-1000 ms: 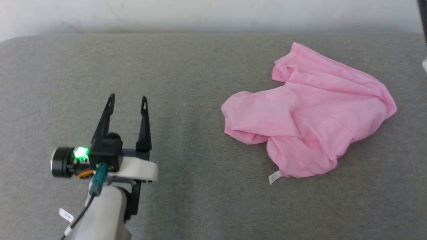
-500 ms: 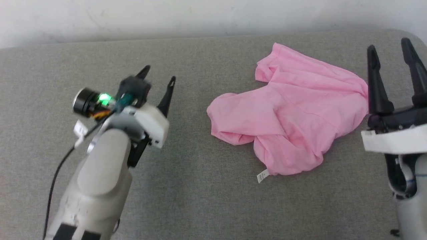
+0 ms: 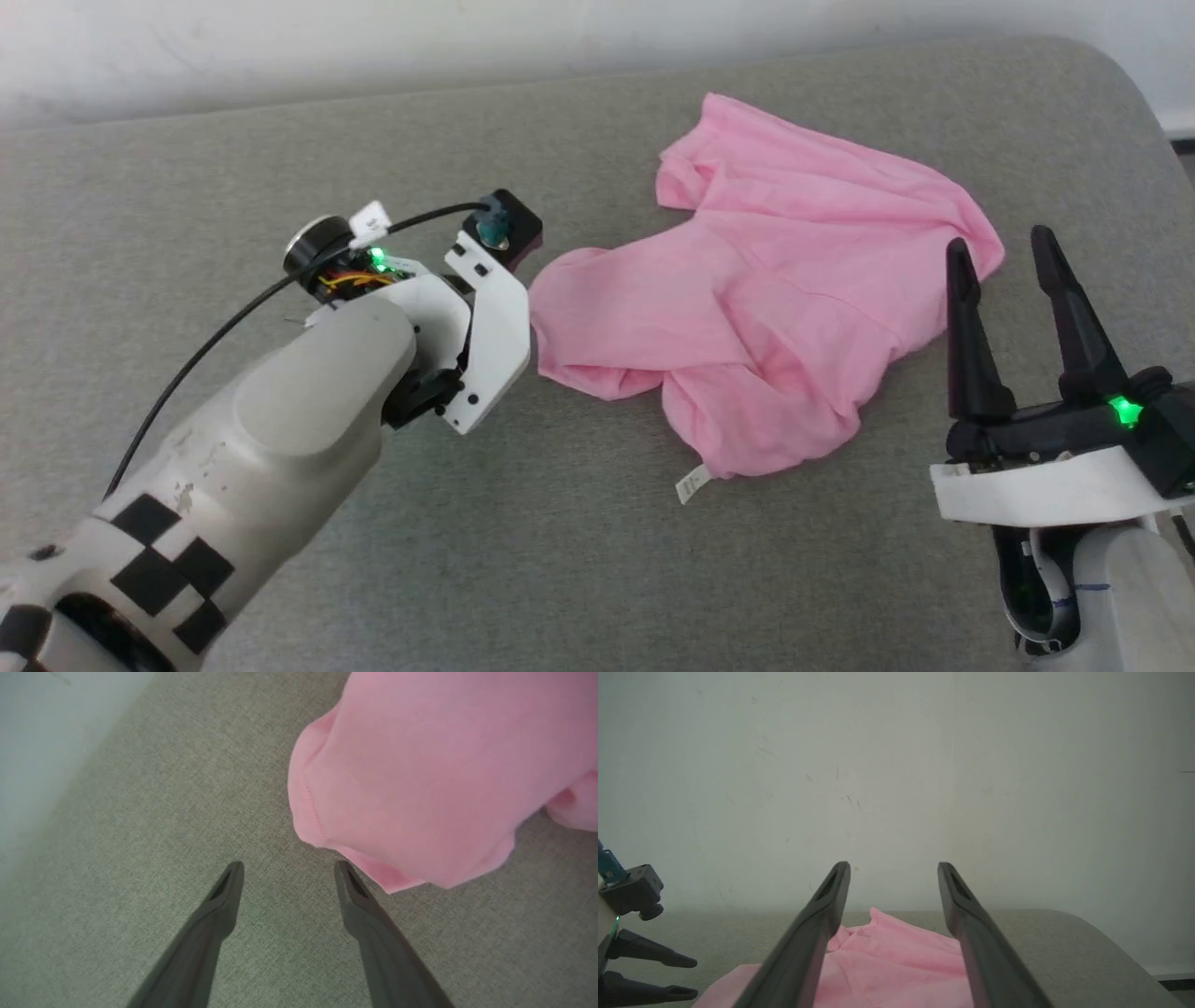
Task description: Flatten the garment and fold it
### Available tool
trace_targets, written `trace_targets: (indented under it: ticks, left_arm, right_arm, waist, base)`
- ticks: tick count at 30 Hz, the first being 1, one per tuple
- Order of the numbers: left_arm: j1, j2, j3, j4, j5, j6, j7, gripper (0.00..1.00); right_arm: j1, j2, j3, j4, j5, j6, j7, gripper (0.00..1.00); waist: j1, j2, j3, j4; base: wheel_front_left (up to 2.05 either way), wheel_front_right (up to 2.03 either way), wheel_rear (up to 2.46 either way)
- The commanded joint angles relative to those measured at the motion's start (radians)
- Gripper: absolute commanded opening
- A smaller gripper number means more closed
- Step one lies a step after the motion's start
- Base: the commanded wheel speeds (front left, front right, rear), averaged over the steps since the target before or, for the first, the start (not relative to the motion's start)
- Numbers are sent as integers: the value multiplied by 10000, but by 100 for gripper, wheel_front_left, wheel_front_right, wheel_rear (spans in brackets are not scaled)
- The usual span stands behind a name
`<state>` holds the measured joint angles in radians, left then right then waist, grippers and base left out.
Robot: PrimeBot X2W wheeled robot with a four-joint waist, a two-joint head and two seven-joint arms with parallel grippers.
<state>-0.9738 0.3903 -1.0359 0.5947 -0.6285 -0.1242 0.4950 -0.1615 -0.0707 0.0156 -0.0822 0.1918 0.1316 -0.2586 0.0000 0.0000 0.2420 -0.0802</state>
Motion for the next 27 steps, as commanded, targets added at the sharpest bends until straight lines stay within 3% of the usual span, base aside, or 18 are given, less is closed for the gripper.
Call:
trace_targets:
  ticks: [1,9,15,16,17,22,27]
  left_arm:
    - [-237,32,-304,-38,-224,-63,172,100]
    - [-1600,99,-1930,386,-1665,-64,827,100]
    - [-1871,103,-2385,398,-2355,-64,1855,100]
    - [-1812,123,-2412,309,-2384,-64,2154,40]
    - [-1716,161,-2427,180,-2418,-64,2480,0]
    - [-1378,547,-2439,-901,-2088,-65,3214,0]
    - [-1690,1076,-2441,-1813,-2269,-65,1952,0]
  right_arm:
    - [54,39,46,12,-129,-9,-31,100]
    - [-309,132,187,60,-299,-9,-32,100]
    - [-567,167,328,234,-406,-9,-32,100]
    - [-596,170,352,269,-453,-9,-32,100]
    - [-613,173,356,289,-495,-9,-32,100]
    - [-530,185,194,357,-675,-9,-32,100]
    - [-367,188,103,399,-791,-9,-32,100]
  waist:
    - [0,0,276,-331]
    - [0,0,866,-862]
    - [0,0,1266,-1061]
    - [0,0,1299,-1069]
    - [0,0,1321,-1071]
    - [0,0,1230,-831]
    - [0,0,791,-357]
  base:
    - [0,0,0]
    - [0,0,0]
    - [0,0,0]
    - [0,0,0]
    - [0,0,0]
    - [0,0,0]
    - [0,0,0]
